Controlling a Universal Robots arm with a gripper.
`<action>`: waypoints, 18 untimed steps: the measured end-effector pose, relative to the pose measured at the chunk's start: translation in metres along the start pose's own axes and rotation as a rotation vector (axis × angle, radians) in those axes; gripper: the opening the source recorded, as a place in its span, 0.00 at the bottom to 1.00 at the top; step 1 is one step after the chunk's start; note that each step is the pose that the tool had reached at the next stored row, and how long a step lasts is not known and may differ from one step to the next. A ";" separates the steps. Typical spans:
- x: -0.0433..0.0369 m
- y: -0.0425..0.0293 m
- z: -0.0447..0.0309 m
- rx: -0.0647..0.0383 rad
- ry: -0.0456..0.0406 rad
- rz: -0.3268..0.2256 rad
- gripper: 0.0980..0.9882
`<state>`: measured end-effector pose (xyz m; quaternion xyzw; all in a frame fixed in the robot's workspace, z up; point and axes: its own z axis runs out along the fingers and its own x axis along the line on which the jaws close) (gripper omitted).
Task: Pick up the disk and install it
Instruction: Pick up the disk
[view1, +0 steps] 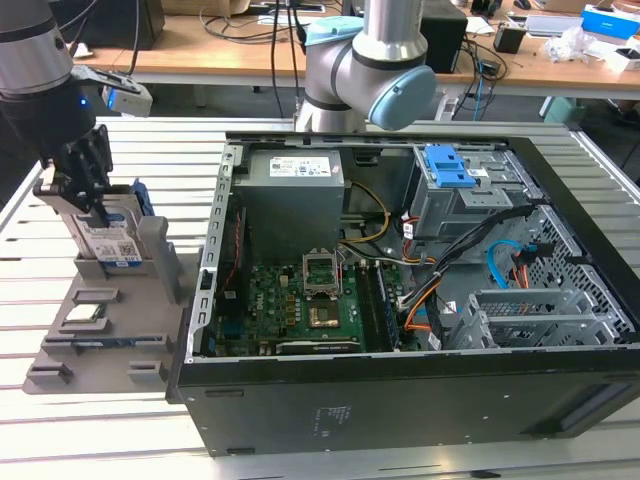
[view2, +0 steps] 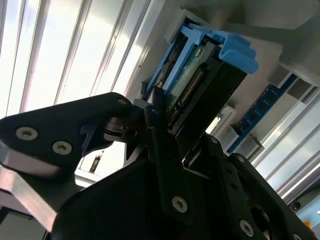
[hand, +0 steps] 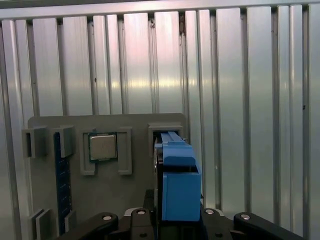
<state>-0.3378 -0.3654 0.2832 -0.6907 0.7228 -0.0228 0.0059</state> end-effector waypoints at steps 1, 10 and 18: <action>0.0000 0.0000 0.0000 0.000 0.0000 0.000 0.29; 0.0000 -0.0001 -0.0024 0.000 0.0001 0.000 0.29; -0.0003 -0.0009 -0.0234 0.000 0.0002 0.000 0.29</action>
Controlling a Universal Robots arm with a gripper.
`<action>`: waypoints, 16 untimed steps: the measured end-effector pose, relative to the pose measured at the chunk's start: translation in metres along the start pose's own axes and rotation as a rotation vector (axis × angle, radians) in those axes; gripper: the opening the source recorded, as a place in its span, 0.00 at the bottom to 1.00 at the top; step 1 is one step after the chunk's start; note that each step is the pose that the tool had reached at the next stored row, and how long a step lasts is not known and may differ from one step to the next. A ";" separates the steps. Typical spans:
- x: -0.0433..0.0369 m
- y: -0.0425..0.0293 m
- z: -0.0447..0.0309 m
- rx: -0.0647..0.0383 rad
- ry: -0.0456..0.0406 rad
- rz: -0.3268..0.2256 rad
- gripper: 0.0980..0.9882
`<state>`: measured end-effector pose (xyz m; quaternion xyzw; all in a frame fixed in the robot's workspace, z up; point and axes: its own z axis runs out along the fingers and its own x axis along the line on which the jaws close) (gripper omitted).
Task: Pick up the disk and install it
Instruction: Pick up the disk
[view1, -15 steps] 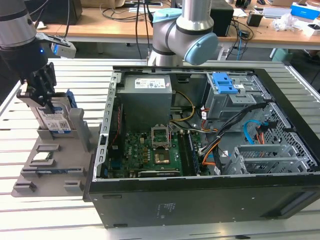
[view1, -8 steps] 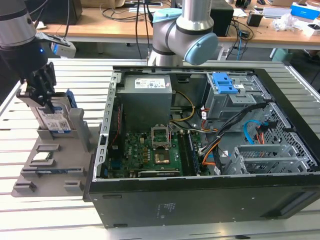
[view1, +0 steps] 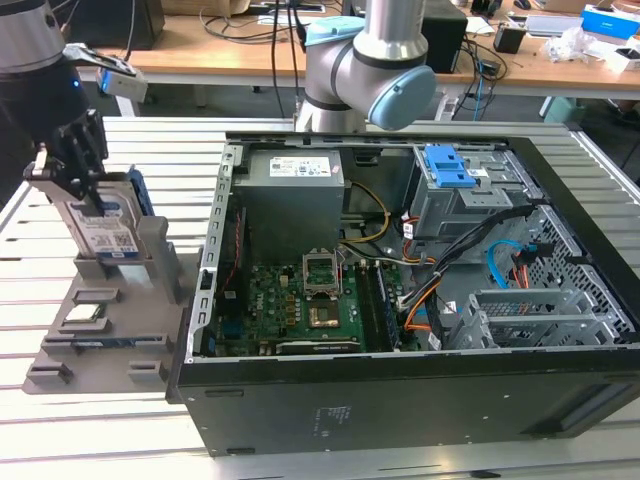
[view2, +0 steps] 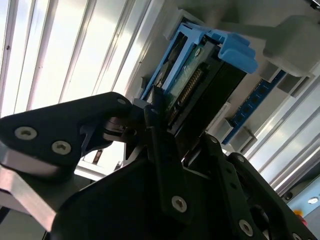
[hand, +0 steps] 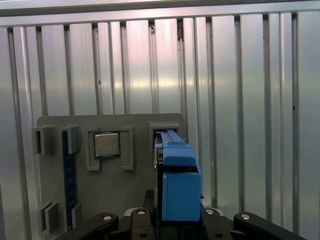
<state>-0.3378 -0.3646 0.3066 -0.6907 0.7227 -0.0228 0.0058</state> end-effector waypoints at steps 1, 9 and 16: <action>-0.0001 -0.0001 -0.0032 0.000 0.0000 0.000 0.29; 0.0000 -0.0009 -0.0229 0.000 0.0000 0.000 0.29; 0.0003 -0.0014 -0.0363 0.000 0.0000 0.000 0.29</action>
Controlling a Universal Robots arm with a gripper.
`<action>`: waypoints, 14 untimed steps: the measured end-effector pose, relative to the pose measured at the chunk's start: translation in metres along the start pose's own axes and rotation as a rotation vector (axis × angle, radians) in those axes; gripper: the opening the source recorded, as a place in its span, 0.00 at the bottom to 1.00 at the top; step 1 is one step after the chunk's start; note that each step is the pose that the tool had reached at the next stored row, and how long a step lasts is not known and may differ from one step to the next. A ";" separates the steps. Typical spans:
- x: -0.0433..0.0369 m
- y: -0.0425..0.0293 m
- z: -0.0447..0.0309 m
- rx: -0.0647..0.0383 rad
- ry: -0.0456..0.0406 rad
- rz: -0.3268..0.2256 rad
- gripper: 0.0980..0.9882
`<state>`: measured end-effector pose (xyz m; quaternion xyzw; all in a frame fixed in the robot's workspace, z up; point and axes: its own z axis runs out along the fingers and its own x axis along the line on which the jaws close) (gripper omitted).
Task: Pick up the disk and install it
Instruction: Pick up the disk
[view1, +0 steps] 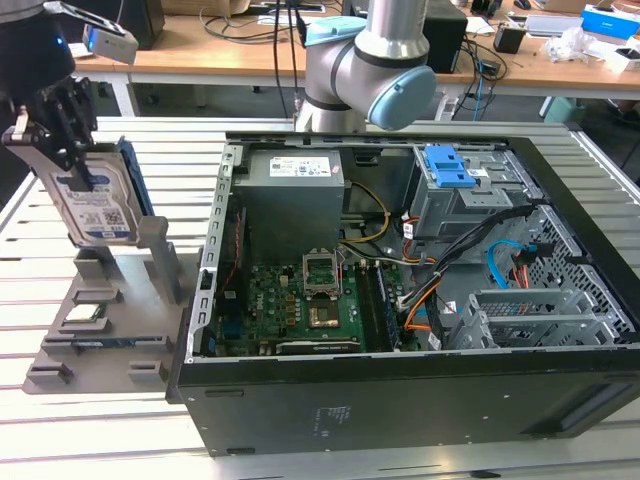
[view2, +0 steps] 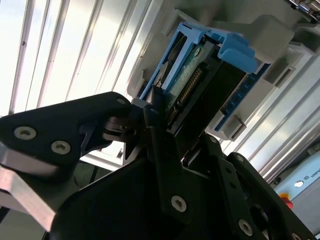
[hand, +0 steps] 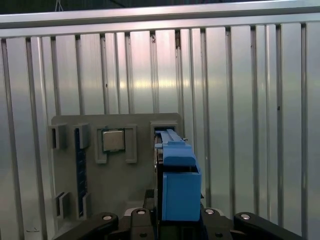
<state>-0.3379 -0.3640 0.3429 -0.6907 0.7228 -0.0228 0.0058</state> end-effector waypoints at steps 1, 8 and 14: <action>0.0000 0.0000 -0.0011 0.000 0.0000 0.000 0.29; 0.0001 -0.0007 -0.0182 0.000 0.0000 0.000 0.29; 0.0003 -0.0011 -0.0284 0.000 0.0000 0.000 0.29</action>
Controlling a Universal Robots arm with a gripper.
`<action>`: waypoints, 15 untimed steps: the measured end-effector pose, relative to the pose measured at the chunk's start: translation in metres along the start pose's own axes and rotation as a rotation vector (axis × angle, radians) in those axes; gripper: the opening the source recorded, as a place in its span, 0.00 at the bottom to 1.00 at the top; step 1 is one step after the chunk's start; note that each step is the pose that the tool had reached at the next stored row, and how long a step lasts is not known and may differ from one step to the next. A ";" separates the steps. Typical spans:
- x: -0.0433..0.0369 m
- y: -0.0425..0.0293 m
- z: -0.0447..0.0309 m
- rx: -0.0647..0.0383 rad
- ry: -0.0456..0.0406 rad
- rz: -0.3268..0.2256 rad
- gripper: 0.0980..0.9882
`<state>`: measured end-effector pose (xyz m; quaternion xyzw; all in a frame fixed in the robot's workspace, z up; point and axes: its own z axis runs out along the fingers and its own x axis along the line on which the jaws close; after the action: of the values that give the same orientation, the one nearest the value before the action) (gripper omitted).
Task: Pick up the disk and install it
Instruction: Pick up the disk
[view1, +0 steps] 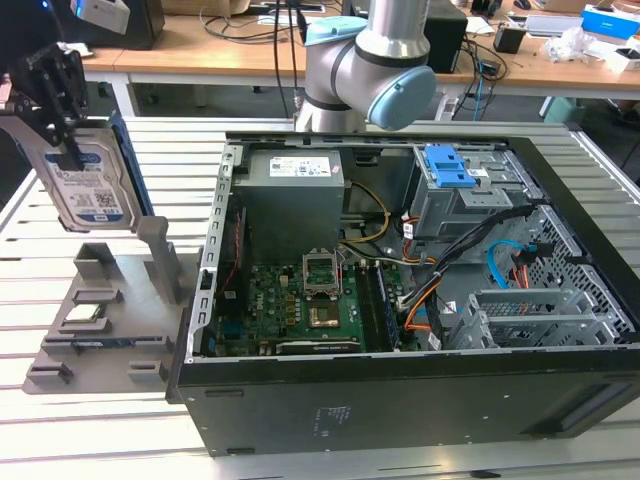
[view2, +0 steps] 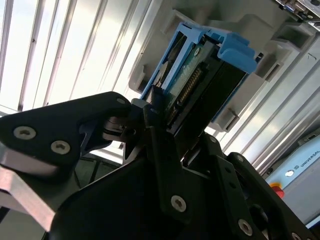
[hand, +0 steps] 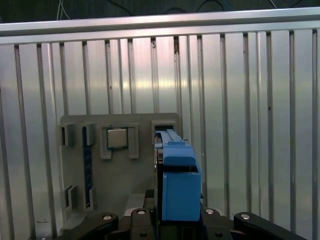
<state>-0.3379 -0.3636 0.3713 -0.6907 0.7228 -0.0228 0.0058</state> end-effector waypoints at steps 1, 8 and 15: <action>0.0000 -0.0001 -0.0015 0.000 0.0000 0.000 0.29; 0.0002 -0.0005 -0.0120 0.000 -0.0001 0.000 0.29; 0.0005 -0.0013 -0.0301 0.000 0.0000 0.000 0.29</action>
<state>-0.3379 -0.3634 0.4014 -0.6907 0.7227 -0.0228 0.0058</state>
